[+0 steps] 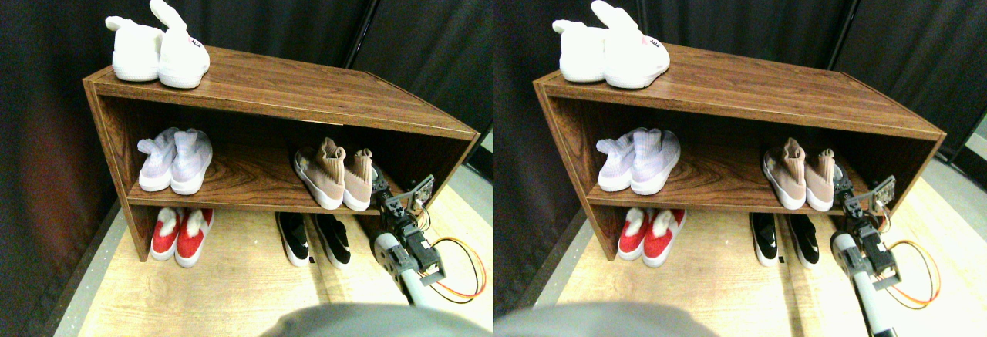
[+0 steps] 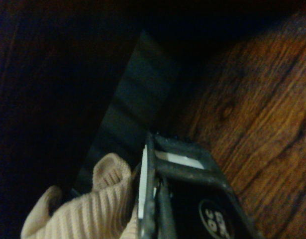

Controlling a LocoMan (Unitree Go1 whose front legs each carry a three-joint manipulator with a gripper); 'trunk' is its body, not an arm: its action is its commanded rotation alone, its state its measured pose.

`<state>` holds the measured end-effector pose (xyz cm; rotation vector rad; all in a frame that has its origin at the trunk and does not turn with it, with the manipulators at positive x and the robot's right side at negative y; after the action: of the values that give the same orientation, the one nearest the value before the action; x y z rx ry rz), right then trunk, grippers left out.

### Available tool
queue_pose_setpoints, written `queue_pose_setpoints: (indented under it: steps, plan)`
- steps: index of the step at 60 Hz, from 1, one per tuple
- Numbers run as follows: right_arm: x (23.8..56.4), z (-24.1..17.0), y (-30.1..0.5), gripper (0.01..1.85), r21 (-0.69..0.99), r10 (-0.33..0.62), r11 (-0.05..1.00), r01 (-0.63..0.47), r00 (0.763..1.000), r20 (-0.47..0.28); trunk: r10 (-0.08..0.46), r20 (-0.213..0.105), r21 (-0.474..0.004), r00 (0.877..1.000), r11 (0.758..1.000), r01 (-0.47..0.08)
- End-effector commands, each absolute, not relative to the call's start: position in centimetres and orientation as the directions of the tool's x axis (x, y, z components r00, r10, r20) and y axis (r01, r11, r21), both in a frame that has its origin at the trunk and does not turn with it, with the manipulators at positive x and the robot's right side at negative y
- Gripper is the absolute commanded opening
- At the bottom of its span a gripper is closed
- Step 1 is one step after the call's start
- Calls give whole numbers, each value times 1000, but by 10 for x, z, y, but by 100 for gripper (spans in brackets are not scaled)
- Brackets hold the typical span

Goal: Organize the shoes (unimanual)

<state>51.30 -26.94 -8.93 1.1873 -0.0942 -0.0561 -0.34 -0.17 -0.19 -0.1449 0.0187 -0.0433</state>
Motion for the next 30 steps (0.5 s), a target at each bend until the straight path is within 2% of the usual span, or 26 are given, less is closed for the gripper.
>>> queue_pose_setpoints:
  steps: [1, 14, 30]
  plan:
    - [515, -81, -263, 6, 927, -92, 372, -49, 992, 89, -31, -37, -155, 999, 988, 24]
    - [518, -83, -262, 6, 923, -106, 382, -42, 990, 90, -31, -39, -156, 999, 987, 25]
    - [520, -82, -278, 6, 920, -115, 390, -32, 990, 83, -45, -37, -147, 998, 988, 39]
